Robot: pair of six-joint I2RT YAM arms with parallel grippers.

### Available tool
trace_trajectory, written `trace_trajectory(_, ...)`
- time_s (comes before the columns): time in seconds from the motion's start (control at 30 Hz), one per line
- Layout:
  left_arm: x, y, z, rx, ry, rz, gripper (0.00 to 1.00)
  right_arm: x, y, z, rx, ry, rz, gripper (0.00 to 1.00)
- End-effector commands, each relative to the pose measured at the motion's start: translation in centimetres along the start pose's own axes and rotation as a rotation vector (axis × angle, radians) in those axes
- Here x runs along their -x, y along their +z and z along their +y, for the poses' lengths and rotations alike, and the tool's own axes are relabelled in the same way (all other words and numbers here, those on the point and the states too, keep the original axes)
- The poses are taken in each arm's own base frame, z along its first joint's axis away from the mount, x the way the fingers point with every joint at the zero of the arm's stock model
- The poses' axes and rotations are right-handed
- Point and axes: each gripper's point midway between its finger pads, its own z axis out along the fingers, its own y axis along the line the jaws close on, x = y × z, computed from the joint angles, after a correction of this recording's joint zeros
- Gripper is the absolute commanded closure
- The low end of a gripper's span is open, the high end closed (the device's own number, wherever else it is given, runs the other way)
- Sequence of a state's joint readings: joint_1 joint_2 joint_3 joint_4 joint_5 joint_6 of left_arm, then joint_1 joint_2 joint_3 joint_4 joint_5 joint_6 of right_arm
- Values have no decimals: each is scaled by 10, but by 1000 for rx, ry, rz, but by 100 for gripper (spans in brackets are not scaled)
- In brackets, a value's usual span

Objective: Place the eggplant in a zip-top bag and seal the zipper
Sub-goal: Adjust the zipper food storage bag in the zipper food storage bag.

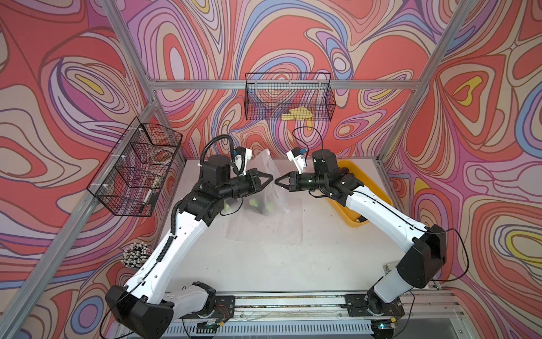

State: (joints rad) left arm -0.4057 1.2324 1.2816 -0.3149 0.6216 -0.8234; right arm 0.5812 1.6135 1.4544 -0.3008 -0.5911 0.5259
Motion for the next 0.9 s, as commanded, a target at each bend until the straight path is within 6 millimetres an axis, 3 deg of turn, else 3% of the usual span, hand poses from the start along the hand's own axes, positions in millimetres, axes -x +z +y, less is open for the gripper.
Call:
trace_trajectory(0.0, -25, 30, 50, 65, -120, 92, 100, -34, 8, -47, -107, 104, 42, 99)
trace_trajectory(0.1, -41, 52, 78, 85, -169, 136, 100, -69, 9, -86, -197, 197, 71, 99)
trace_trajectory(0.17, -49, 66, 86, 81, -186, 162, 100, -85, 5, -104, -245, 242, 71, 99)
trace_trajectory(0.3, -61, 97, 86, 66, -180, 210, 100, -102, -12, -124, -340, 274, 62, 98)
trace_trajectory(0.53, -90, 185, 84, -2, -238, 327, 100, -117, -50, -163, -516, 345, 21, 98)
trace_trajectory(0.7, -104, 198, 110, 48, -270, 333, 100, -136, -73, -181, -593, 355, 50, 92)
trace_trajectory(0.87, -112, 199, 119, 65, -267, 338, 100, -132, -95, -180, -579, 333, 59, 67)
